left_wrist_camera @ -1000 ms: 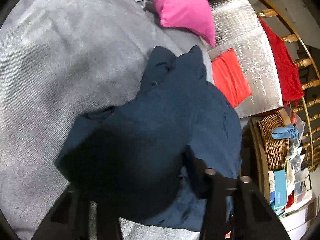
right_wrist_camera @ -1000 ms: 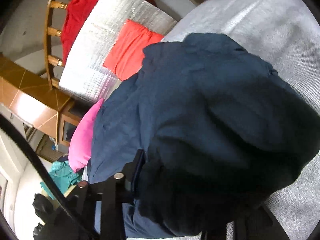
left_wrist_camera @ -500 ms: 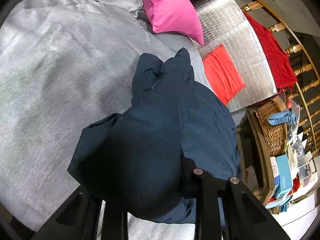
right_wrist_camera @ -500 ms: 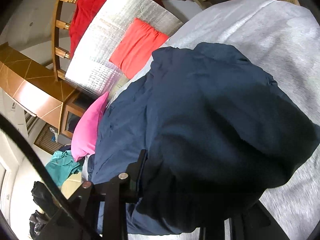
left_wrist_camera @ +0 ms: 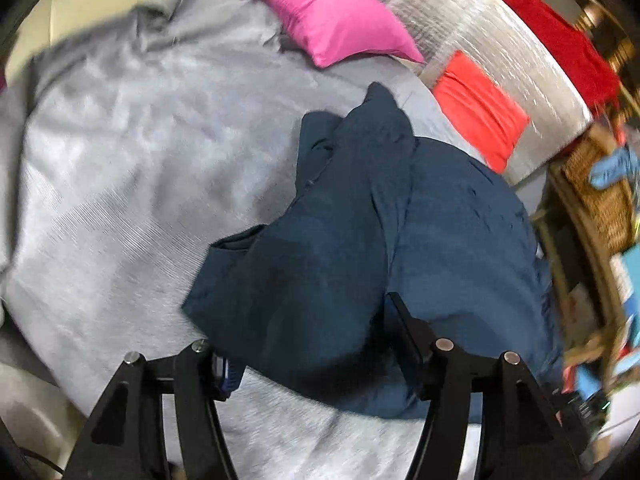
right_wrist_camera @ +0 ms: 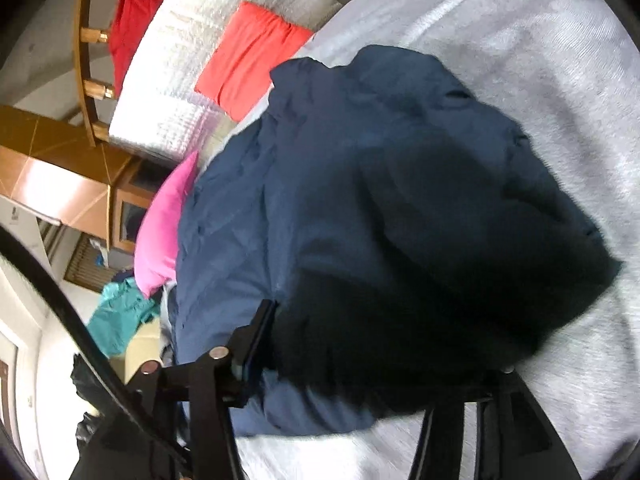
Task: Fold large clothes
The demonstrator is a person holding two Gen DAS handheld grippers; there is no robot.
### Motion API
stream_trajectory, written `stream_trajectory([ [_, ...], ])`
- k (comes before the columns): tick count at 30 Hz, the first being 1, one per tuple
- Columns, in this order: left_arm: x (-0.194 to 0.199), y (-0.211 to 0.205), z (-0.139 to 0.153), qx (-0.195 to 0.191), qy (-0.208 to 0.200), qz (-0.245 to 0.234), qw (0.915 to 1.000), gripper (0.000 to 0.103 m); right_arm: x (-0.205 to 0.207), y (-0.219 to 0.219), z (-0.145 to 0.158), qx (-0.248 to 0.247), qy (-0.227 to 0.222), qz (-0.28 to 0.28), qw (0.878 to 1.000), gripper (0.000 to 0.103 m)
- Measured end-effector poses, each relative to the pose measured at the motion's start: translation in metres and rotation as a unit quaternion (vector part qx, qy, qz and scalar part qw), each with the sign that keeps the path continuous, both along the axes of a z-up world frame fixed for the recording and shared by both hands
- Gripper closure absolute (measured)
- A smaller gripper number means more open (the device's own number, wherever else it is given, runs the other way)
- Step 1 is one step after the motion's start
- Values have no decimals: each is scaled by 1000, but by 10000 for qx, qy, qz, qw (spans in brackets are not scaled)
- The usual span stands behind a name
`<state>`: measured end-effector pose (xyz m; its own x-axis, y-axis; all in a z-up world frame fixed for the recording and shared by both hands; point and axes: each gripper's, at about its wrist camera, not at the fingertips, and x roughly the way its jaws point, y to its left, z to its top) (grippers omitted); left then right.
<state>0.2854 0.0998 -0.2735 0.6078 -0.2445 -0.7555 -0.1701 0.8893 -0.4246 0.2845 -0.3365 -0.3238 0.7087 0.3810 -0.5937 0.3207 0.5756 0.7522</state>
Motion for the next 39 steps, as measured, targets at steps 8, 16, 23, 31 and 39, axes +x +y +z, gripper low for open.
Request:
stream_trajectory([
  [8, -35, -8, 21, 872, -403, -268, 9950, 39, -31, -9, 15, -294, 190, 495, 9982, 45],
  [16, -57, -30, 44, 1506, -999, -400, 9827, 36, -63, 11, 79, -1828, -307, 1048, 9771, 45],
  [23, -60, -42, 50, 1692, -1164, -541, 9772, 34, -41, 19, 92, -2206, -383, 1002, 9695, 53],
  [31, -47, -53, 39, 1773, -965, -654, 9772, 30, 4, 20, 30, -1985, 540, 1237, 9708, 58],
  [39, 4, -44, 27, 1371, -170, -945, 9859, 24, 11, 5, 46, -1679, 448, 1337, 9757, 56],
])
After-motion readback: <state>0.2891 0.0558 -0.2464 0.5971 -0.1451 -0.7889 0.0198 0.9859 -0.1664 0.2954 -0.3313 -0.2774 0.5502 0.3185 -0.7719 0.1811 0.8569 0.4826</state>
